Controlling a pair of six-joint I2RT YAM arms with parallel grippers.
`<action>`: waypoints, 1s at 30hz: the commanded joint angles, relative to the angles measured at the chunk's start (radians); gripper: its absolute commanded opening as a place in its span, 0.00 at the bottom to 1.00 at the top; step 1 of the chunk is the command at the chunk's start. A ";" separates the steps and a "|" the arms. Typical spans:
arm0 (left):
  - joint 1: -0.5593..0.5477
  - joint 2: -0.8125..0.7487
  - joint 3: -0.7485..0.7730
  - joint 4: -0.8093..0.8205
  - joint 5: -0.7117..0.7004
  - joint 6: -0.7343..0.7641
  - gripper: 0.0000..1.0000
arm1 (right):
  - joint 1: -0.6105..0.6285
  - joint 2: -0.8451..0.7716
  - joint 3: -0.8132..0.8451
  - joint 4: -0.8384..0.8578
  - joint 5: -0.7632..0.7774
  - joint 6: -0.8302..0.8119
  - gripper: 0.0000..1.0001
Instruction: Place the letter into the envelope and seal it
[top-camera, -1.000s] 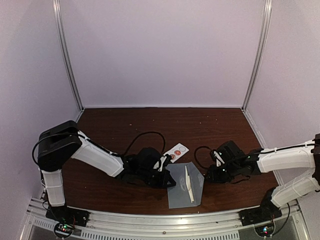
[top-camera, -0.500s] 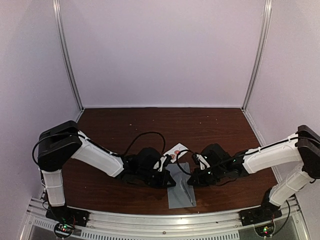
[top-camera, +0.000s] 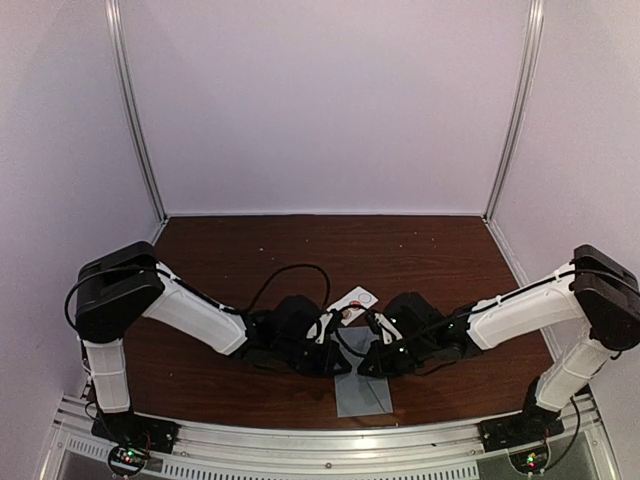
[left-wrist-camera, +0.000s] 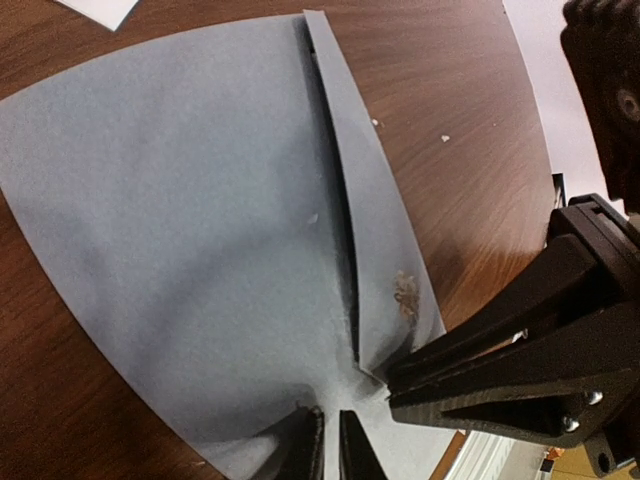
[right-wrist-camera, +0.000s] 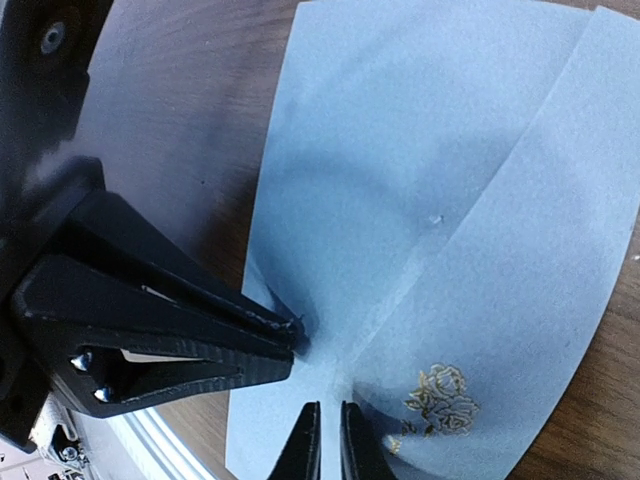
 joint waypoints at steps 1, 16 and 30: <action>0.004 0.021 -0.018 0.029 0.012 -0.010 0.08 | 0.007 0.009 -0.028 0.028 0.016 0.023 0.09; 0.005 0.007 -0.044 0.043 0.002 -0.027 0.08 | 0.005 -0.049 -0.161 0.081 0.029 0.106 0.09; 0.020 -0.048 -0.039 0.051 -0.018 -0.005 0.08 | 0.006 -0.110 -0.110 -0.004 0.054 0.062 0.11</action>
